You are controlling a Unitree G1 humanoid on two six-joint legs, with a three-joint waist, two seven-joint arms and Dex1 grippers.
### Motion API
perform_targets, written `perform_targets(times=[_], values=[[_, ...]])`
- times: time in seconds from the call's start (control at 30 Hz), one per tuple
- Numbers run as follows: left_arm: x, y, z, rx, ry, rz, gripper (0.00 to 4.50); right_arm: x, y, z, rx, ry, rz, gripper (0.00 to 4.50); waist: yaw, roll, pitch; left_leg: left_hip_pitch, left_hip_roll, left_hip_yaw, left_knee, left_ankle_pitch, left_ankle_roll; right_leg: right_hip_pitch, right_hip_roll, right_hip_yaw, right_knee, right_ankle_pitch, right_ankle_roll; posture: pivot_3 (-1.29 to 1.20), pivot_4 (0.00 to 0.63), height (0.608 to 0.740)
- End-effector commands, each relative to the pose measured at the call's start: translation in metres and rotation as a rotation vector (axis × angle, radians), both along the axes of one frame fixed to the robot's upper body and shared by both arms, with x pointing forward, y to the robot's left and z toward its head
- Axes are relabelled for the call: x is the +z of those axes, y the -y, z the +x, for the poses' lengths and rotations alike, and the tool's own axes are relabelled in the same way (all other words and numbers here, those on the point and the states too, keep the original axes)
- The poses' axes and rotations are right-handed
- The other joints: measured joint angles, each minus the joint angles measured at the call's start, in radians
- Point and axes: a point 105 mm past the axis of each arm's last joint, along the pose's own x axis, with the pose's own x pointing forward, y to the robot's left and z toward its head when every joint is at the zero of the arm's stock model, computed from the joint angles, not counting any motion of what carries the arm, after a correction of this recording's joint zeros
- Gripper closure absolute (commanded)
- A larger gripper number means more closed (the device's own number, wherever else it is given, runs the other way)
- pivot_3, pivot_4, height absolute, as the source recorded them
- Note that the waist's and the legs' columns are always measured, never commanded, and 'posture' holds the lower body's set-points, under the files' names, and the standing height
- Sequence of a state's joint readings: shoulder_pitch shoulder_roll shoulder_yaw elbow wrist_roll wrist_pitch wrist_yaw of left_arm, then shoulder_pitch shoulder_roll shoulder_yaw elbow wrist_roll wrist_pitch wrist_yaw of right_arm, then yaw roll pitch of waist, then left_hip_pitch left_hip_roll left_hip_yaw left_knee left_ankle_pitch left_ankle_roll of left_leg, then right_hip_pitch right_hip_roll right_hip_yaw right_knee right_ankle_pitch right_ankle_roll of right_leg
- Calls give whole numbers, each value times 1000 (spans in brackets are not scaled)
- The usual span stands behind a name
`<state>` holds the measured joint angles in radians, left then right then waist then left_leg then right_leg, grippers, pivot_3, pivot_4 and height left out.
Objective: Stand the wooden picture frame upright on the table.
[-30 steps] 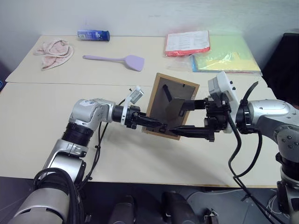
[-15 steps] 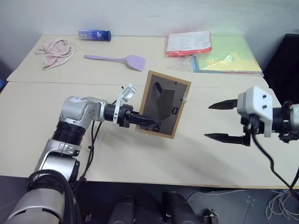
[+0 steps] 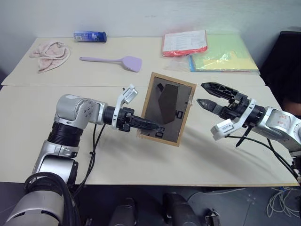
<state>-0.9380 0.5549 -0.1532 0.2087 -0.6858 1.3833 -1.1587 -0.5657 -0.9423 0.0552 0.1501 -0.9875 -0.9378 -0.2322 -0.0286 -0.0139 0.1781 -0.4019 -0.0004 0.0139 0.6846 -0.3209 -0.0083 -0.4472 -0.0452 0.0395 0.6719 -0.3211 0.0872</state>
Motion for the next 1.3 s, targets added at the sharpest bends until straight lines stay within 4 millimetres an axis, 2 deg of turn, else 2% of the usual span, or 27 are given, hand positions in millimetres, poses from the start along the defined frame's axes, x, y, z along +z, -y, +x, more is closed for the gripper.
perform_targets(times=[0.03, 0.23, 0.4, 0.5, 0.77, 0.8, 1.3], values=[[29, 1, -4, -33, 59, -74, 3218, 4, -13, -5, 75, 64, 6, 9, -1, 0, 0, 0, 0, 0, 0, 0, 0, 0, 0, 0, 0, 0, 0, 0, 150, 740], [31, 2, -9, -68, 46, -82, 3218, -1, -27, 12, 80, 76, -23, 9, -6, 0, 0, 1, 0, 0, 0, 0, 0, 0, 1, 1, 1, 0, 0, 0, 150, 740], [28, 0, -12, -84, 41, -63, 3218, 11, -25, 20, 86, 113, -25, 9, -6, 0, 0, 1, 0, 0, 0, 0, 0, 0, 1, 1, 2, 0, 0, 0, 150, 740], [26, -3, -11, -76, 43, -57, 3218, 15, -22, 16, 123, 134, -44, 552, -6, 0, 0, 1, 0, 0, 0, 0, -1, 0, 1, 1, 2, 0, 0, 0, 150, 740], [26, -3, -7, -72, 36, -57, 3218, 11, -37, 0, 250, 156, -93, 3186, -6, 0, 0, 1, -1, 0, 0, 0, -1, 0, 1, 1, 2, 0, 0, 0, 150, 740], [28, -2, -7, -76, 35, -61, 3218, 9, -39, 0, 254, 155, -98, 3325, -7, 0, 0, 1, -1, 0, 0, 0, -1, 0, 1, 1, 2, 0, 0, 0, 150, 740], [29, -1, -8, -92, 43, -60, 3218, 0, -53, -3, 310, 122, -113, 3326, -9, 0, 0, 2, -1, 0, 0, 1, -1, 0, 1, 1, 2, 0, 0, 0, 150, 740]])
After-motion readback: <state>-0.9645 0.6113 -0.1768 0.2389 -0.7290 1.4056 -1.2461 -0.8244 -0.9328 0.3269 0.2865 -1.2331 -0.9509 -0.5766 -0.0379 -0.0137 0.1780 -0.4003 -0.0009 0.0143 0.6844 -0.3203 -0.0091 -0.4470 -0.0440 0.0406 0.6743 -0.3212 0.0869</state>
